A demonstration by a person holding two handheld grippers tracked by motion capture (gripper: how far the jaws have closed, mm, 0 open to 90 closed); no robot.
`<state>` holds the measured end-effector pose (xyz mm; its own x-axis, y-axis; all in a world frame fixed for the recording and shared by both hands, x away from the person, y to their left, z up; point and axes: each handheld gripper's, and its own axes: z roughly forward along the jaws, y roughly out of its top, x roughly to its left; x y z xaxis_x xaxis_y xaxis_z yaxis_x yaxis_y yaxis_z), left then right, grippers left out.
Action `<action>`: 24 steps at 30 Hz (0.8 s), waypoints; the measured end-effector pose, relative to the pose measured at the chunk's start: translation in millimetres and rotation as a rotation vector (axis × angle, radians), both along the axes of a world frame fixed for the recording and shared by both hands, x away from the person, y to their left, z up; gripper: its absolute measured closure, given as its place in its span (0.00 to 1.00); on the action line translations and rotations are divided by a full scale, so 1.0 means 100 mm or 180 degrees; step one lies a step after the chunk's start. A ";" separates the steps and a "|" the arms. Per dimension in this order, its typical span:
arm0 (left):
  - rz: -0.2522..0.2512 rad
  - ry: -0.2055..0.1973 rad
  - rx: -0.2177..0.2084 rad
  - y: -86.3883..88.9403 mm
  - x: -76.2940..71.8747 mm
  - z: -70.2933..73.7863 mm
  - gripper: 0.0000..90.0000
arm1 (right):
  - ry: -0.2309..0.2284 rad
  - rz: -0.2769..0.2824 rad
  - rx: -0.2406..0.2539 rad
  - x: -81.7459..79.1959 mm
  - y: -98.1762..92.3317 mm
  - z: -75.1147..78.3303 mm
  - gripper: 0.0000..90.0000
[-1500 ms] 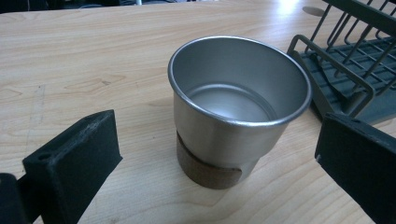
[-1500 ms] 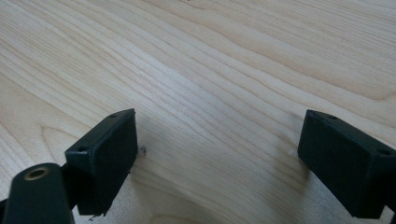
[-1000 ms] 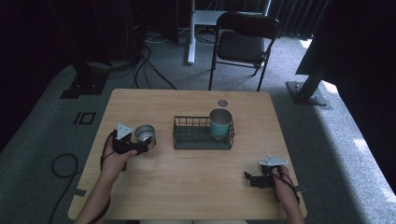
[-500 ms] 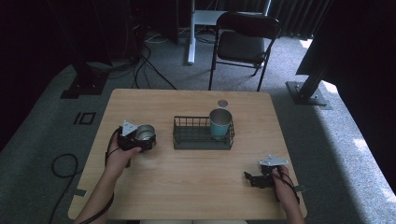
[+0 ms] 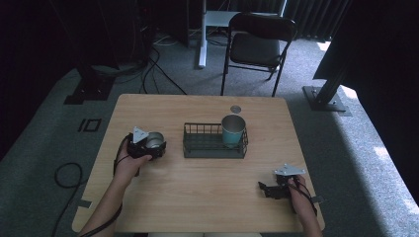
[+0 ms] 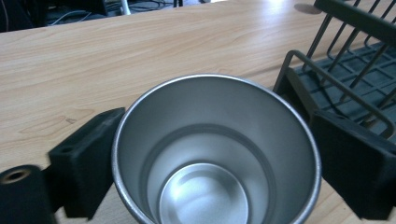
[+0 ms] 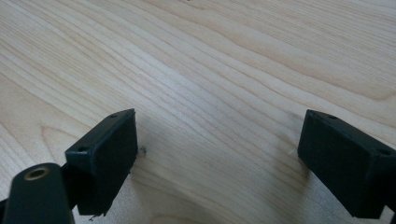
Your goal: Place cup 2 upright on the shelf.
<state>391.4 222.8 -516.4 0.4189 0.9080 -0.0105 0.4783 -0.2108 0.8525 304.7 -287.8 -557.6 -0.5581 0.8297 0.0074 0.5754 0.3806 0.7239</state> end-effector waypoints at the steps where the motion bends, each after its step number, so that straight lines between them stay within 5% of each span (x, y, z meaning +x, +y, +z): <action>1: -0.0008 -0.0002 0.0005 0.00 0.00 0.00 0.10 | 0.0000 0.0000 0.0000 0.00 0.00 0.00 0.13; 4: 0.0005 -0.0026 0.0093 -0.01 0.00 -0.01 0.14 | 0.0000 0.0000 0.0000 0.00 0.00 0.00 0.13; 24: -0.0067 -0.0055 -0.0016 0.03 -0.04 0.18 0.15 | 0.0001 0.0000 0.0000 0.00 0.00 0.00 0.13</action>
